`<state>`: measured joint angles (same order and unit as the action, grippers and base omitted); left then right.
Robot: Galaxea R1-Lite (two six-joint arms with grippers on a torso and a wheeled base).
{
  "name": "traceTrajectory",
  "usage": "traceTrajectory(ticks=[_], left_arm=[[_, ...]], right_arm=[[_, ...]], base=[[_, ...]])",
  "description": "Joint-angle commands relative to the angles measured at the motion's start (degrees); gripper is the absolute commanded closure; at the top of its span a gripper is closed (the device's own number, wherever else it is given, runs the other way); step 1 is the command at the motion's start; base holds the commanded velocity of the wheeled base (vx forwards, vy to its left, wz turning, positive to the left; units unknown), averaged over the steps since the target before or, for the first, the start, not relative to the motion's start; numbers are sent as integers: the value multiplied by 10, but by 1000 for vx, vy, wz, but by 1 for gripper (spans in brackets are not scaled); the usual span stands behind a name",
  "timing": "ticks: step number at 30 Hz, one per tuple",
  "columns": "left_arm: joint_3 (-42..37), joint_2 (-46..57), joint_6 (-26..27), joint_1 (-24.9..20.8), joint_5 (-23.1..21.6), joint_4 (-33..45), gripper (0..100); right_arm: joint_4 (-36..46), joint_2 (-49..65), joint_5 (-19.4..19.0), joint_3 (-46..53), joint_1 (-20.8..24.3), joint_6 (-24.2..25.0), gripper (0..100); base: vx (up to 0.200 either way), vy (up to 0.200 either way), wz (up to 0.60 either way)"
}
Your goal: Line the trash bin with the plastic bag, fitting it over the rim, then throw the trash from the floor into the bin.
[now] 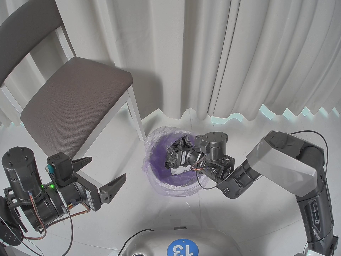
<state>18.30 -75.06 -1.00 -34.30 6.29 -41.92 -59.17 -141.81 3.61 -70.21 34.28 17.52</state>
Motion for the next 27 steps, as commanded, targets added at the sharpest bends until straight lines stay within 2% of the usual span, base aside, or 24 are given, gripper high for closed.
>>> traceTrajectory(ticks=[1, 9, 18, 25, 27], left_arm=[[1, 10, 1, -1, -1, 0, 0], [1, 20, 8, -1, 0, 0, 0], [1, 24, 8, -1, 0, 0, 0], [1, 25, 10, -1, 0, 0, 0], [1, 25, 10, -1, 0, 0, 0]], right_arm=[[-52, 44, 2, 90, 3, -14, 100], [-139, 52, 3, 186, 11, -35, 100], [-187, 51, 3, 232, 19, -44, 100], [-175, 49, -3, 196, 18, -57, 100], [-142, 47, -4, 154, 17, -57, 100]], base=[[0, 0, 0], [0, 0, 0], [0, 0, 0], [0, 0, 0], [0, 0, 0]])
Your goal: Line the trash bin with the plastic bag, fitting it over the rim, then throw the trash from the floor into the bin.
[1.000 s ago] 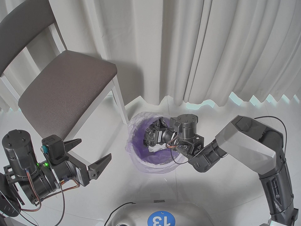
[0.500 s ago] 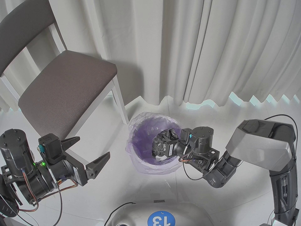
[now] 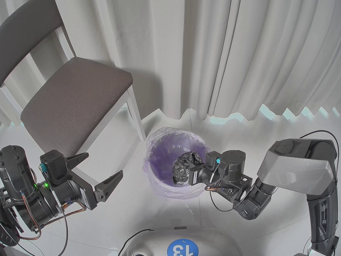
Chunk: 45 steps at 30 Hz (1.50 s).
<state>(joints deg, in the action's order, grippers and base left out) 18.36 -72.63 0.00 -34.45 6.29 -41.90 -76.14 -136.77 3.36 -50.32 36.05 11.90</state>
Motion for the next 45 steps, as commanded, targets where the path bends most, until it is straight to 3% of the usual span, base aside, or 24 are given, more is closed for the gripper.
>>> traceTrajectory(ticks=[1, 10, 32, 45], left_arm=[[0, 1, 1, 0, -1, 0, 0], [0, 11, 1, -4, 0, 1, 0], [-1, 0, 0, -2, -1, 1, 0], [0, 1, 1, -1, -1, 1, 0]], right_arm=[[39, -4, -2, -61, -1, 0, 100], [126, -57, -3, -192, -1, 0, 100], [217, -215, -16, -354, -23, 0, 100], [241, -177, -14, -358, -30, 1, 100]], base=[[0, 0, 0], [0, 0, 0], [0, 0, 0], [0, 0, 0]])
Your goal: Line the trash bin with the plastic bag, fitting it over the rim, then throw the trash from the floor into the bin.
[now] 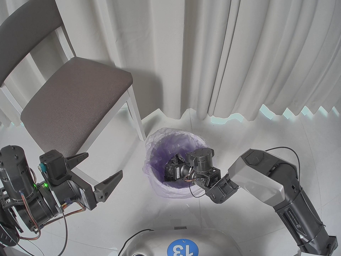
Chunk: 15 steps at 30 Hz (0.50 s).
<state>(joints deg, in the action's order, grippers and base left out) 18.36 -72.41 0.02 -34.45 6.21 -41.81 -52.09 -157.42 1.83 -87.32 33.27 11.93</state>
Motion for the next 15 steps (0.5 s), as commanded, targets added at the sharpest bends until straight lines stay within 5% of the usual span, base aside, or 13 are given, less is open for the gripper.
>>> traceTrajectory(ticks=[1, 15], left_arm=[[0, -1, 1, -1, 0, 0, 0], [0, 9, 1, -4, 0, 0, 0]], right_arm=[[1, 29, 1, 12, -2, 0, 100], [0, 229, 1, 166, 2, -20, 100]], base=[[0, 0, 0], [0, 0, 0]])
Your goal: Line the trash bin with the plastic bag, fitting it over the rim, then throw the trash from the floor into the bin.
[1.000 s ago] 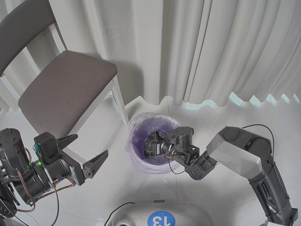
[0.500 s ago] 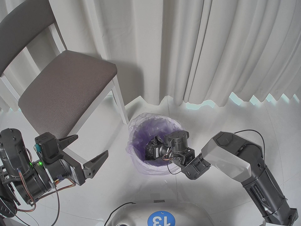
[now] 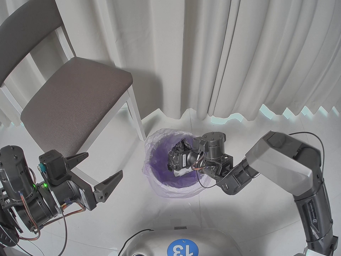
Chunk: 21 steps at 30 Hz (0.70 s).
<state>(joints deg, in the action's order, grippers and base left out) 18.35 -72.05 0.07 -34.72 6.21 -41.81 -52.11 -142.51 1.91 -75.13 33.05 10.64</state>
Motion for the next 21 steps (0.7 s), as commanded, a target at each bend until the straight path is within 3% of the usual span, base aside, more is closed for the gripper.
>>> traceTrajectory(ticks=[1, 10, 21], left_arm=[[0, 5, 0, -1, 0, 0, 0], [-1, 5, 3, -1, 0, 0, 0], [-2, 5, 8, -1, 0, 0, 0]], right_arm=[[0, 87, 0, 49, 4, -10, 100], [0, 125, 0, 75, 10, -12, 100], [-4, 129, 0, 88, 49, -12, 100]], base=[[0, 0, 0], [0, 0, 0], [0, 0, 0]])
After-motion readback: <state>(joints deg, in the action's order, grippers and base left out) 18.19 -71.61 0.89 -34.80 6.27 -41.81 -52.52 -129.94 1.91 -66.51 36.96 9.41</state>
